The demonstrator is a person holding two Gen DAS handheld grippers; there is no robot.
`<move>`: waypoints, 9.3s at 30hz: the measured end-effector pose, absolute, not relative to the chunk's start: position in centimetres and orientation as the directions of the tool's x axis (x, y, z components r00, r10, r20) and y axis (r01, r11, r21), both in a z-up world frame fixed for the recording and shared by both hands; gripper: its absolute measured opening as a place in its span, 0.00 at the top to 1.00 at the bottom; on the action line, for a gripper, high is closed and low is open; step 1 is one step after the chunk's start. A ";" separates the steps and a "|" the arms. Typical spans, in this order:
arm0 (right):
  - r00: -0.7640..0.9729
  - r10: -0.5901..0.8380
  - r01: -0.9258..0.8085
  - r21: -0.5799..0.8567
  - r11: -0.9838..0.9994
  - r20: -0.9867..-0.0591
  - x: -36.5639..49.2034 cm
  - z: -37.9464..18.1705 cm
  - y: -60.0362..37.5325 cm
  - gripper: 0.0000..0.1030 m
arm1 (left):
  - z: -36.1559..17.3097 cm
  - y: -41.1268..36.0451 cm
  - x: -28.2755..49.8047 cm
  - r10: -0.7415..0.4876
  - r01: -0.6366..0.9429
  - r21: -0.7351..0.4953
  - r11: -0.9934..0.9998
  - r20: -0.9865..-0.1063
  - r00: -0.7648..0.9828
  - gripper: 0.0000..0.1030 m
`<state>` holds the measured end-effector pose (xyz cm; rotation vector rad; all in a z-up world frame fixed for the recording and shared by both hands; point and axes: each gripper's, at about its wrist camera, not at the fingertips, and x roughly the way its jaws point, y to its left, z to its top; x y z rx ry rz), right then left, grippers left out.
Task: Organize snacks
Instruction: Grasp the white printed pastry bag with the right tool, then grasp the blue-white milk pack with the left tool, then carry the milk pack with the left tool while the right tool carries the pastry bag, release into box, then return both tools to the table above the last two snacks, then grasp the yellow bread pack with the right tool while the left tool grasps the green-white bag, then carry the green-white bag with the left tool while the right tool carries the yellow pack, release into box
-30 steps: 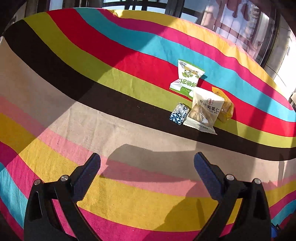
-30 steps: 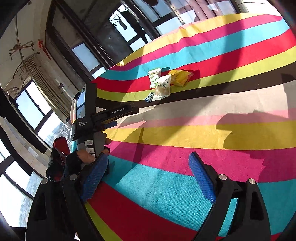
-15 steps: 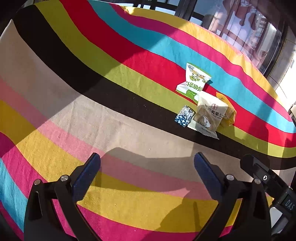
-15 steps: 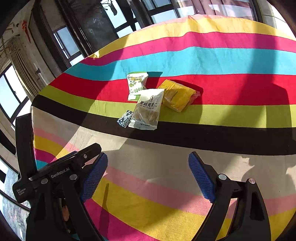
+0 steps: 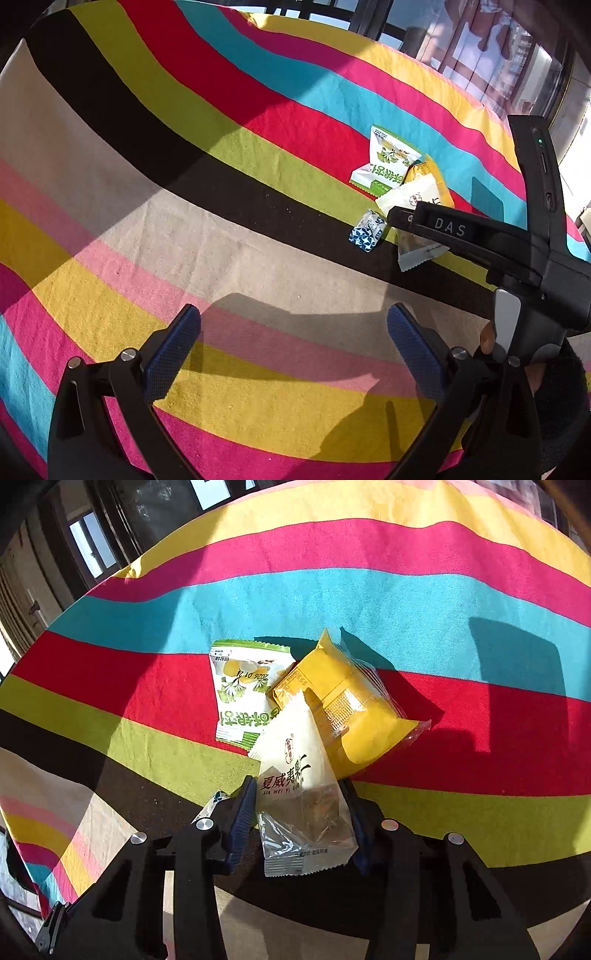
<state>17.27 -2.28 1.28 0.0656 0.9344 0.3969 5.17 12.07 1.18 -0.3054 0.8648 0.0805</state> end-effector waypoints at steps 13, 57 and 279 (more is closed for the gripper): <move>0.568 0.371 -0.354 0.188 0.916 -0.735 5.6 1.9 -15.6 0.83 | 1.0 11.3 5.6 -0.009 -0.187 -0.158 0.970 -0.787 0.617 0.02; 0.604 0.428 -0.300 0.306 0.903 -0.672 3.8 2.3 -18.6 0.75 | 2.8 0.1 10.1 0.090 0.091 0.170 0.981 -0.821 0.564 0.63; 0.598 0.392 -0.364 0.200 0.910 -0.699 1.9 1.7 -17.8 0.50 | 2.3 9.1 15.7 -0.428 -0.271 -0.668 0.693 -0.684 0.590 0.73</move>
